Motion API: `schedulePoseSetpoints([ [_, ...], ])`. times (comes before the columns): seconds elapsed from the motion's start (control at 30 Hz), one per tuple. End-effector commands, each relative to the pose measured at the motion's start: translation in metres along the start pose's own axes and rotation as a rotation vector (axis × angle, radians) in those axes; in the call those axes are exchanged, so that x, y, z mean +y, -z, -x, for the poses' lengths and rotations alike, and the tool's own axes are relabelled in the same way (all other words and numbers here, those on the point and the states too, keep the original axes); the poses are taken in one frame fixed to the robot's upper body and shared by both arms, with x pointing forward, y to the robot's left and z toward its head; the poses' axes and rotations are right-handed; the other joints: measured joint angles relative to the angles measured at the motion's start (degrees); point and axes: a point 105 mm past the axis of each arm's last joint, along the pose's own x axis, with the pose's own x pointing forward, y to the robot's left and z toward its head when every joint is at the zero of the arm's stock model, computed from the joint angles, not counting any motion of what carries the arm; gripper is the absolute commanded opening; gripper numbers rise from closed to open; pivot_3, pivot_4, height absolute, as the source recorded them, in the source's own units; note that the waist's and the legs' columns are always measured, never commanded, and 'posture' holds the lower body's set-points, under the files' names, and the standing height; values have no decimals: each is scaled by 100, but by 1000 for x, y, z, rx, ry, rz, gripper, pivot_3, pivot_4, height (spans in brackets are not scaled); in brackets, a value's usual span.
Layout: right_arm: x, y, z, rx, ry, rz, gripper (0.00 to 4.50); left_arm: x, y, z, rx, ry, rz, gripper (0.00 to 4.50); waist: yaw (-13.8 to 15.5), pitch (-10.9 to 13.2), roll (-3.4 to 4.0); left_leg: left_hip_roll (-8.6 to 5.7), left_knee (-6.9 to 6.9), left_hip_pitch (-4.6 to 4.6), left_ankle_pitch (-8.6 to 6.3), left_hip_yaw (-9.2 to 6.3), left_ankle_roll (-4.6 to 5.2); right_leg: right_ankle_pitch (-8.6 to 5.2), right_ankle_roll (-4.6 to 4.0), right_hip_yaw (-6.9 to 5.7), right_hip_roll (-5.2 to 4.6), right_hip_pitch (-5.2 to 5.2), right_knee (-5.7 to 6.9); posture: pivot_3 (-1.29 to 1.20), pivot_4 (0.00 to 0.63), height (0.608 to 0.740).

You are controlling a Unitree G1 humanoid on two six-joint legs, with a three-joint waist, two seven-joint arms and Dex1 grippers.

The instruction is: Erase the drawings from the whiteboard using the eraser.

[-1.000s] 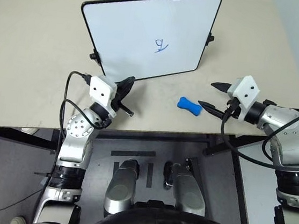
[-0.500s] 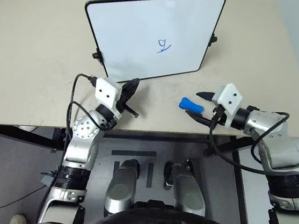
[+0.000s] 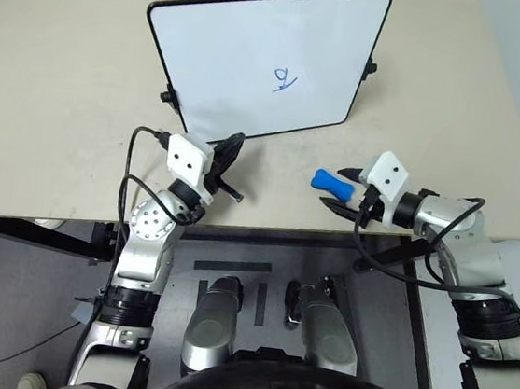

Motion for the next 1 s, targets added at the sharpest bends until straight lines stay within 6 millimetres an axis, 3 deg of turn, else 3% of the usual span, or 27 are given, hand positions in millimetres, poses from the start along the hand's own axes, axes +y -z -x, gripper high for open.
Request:
schedulePoseSetpoints([
  [0.03,-4,-10,-1,-28,17,24,2322,2,-8,0,-33,-7,-24,0,0,0,0,0,0,0,0,0,0,0,0,0,0,0,0,0,150,740],
  [0.2,-5,-11,-1,-32,22,30,541,3,-9,0,-32,-9,-26,0,1,0,0,0,0,0,0,0,0,0,0,0,0,0,0,0,150,740],
  [0.3,-9,-21,2,-54,41,94,4,4,-8,0,-30,-10,-28,0,-1,0,0,0,0,1,0,0,0,0,-1,0,0,0,0,0,150,740],
  [0.43,-23,-78,4,-215,103,267,4,6,-8,-1,-30,-9,-33,0,-42,1,1,0,1,2,2,1,0,5,-7,0,0,-1,1,0,150,740],
  [0.67,-34,-130,-14,-338,141,456,4,5,-10,-5,-37,5,-36,0,-48,0,1,6,0,5,6,-3,1,23,-31,0,4,-7,3,0,150,740],
  [1.0,-47,-136,-57,-381,225,721,4,8,-13,-5,-47,-10,-46,0,-23,1,3,6,-4,-7,-2,-4,-3,55,-88,-1,-9,-31,4,0,150,740],
])
